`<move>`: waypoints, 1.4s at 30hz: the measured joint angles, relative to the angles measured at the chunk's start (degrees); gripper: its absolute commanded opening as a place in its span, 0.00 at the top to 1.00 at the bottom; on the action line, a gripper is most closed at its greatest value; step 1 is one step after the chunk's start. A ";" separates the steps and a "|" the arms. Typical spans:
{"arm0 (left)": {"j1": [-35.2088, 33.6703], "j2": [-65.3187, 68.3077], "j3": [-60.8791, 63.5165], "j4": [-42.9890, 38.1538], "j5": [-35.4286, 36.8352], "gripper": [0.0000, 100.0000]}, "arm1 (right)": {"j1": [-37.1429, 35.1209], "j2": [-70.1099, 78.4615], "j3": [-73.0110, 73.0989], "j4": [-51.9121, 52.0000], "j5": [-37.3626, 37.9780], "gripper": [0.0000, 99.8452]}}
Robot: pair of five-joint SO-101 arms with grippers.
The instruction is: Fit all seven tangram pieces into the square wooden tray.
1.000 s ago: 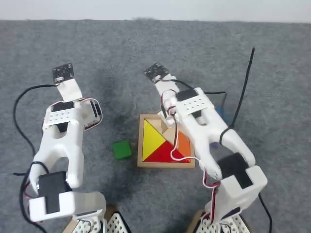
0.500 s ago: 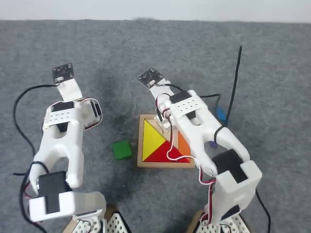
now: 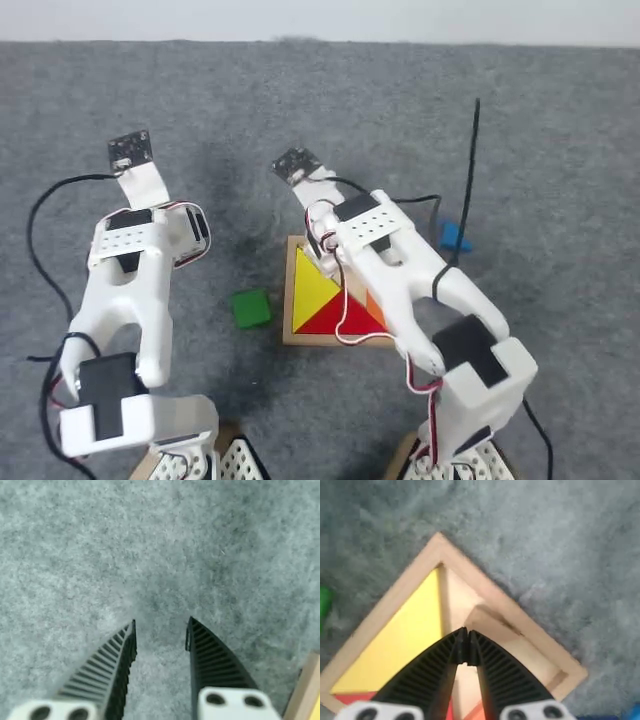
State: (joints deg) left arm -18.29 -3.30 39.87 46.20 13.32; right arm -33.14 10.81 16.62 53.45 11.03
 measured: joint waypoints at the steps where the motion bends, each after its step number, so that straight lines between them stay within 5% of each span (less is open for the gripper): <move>1: 0.00 0.00 0.00 0.00 0.00 0.85 | 0.26 -0.53 0.00 -0.44 -0.18 0.99; 21: 0.00 0.00 0.00 0.00 0.00 0.85 | 6.33 7.03 -5.27 1.85 -0.18 0.99; 42: 0.00 0.00 0.00 0.00 0.00 0.85 | 6.95 -1.85 6.24 0.09 -0.18 0.99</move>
State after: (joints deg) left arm -18.29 -3.30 39.87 46.20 13.32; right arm -26.20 8.97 22.86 53.54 10.86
